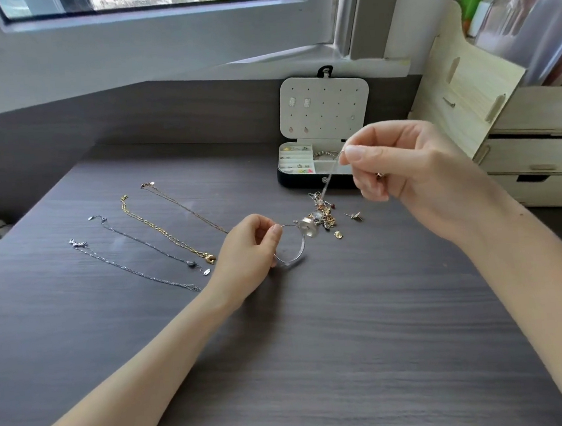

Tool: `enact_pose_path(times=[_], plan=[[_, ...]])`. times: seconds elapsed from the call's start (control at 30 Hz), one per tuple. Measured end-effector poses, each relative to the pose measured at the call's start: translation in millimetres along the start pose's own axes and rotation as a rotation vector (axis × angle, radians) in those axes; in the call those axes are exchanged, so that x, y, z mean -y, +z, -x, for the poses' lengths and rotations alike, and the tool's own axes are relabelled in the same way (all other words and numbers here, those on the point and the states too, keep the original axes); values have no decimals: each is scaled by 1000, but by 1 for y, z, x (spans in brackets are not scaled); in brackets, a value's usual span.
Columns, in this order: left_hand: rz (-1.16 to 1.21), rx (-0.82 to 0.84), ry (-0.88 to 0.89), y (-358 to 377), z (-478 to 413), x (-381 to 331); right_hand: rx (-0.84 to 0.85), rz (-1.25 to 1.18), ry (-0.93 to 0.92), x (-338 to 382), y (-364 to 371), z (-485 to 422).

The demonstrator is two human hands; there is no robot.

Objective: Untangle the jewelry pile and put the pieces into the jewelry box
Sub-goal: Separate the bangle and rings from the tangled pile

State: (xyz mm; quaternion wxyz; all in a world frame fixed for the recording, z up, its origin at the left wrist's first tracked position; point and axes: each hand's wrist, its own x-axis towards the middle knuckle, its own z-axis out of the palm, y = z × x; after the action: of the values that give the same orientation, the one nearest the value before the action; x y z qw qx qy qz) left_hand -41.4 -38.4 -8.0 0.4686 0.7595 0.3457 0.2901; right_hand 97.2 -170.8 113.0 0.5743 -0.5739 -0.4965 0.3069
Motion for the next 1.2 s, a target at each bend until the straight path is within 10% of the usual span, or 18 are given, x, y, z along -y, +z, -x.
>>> enact_pose_path(times=[0.93, 1.03, 1.2], plan=[[-675, -160, -44, -1, -91, -12, 28, -35, 96, -23, -11, 26], [-387, -105, 169, 3, -59, -29, 35, -55, 90, -26, -10, 24], [441, 604, -15, 11, 1, -42, 51, -73, 87, -28, -10, 20]])
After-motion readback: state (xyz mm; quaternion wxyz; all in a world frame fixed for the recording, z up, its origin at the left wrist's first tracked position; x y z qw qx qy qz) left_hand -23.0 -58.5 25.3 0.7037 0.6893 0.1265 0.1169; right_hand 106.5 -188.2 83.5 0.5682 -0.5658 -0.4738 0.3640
